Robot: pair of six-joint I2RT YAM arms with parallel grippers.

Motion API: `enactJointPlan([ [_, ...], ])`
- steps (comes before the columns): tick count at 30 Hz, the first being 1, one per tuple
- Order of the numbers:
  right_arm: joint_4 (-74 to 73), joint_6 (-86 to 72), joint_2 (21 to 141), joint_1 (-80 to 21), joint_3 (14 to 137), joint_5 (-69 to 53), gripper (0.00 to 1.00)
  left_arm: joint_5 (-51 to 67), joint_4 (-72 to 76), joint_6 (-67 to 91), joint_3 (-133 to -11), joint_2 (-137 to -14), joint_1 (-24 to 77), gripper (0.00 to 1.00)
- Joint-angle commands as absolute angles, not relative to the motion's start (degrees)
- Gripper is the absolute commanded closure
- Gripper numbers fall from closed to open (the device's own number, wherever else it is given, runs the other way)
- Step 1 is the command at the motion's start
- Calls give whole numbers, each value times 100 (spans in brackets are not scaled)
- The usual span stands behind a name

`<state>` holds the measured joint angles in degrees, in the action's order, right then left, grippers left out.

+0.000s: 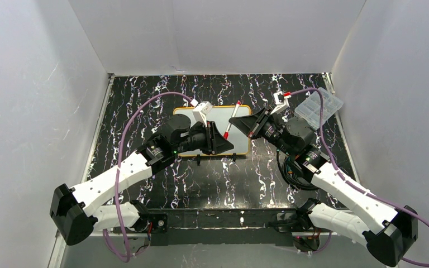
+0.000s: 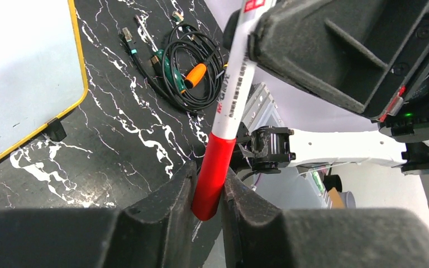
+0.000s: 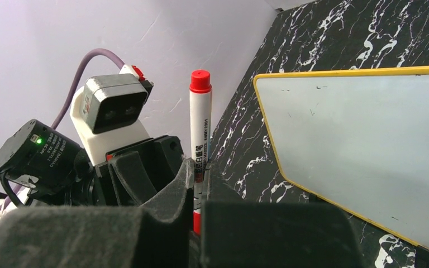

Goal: Write a sentence on the whiteboard
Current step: Open the whiteboard marker at the center of the board.

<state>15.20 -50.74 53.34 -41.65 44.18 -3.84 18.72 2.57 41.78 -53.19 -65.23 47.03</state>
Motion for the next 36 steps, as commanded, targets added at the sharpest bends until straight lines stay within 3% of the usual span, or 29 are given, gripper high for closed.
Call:
enactJointPlan([
  [1, 1687, -4988, 5209, -4192, 4457, -492, 99, 1896, 360, 3998, -5510, -6398, 4718, 84],
  [4, 1669, -4987, 5221, -4190, 4399, -513, 99, 1887, 337, 3833, -5521, -6313, 4710, 100],
  [9, 1028, -4761, 5253, -4192, 4611, -680, 97, 2258, -508, 3075, -5875, -6231, 4544, 100],
  [15, -80, -3908, 5371, -4052, 5228, -1318, 40, 3663, -1724, 1949, -6108, -6182, 3792, 100],
  [18, -712, -3506, 5564, -3772, 5620, -2111, 24, 4222, -2402, 1137, -6250, -6174, 3683, 100],
  [22, -1190, -3174, 5814, -3246, 5880, -3407, 12, 4888, -3042, 329, -6323, -6161, 3667, 100],
  [25, -1139, -3164, 5920, -3047, 5991, -4194, 8, 5012, -3330, 34, -6311, -6133, 3665, 100],
  [30, -726, -3272, 5885, -3032, 5943, -4411, 7, 5364, -3330, -175, -6175, -6113, 3665, 100],
  [36, -1060, -3178, 6266, -3076, 5948, -5072, 19, 5478, -3811, -569, -6313, -6235, 3665, 100],
])
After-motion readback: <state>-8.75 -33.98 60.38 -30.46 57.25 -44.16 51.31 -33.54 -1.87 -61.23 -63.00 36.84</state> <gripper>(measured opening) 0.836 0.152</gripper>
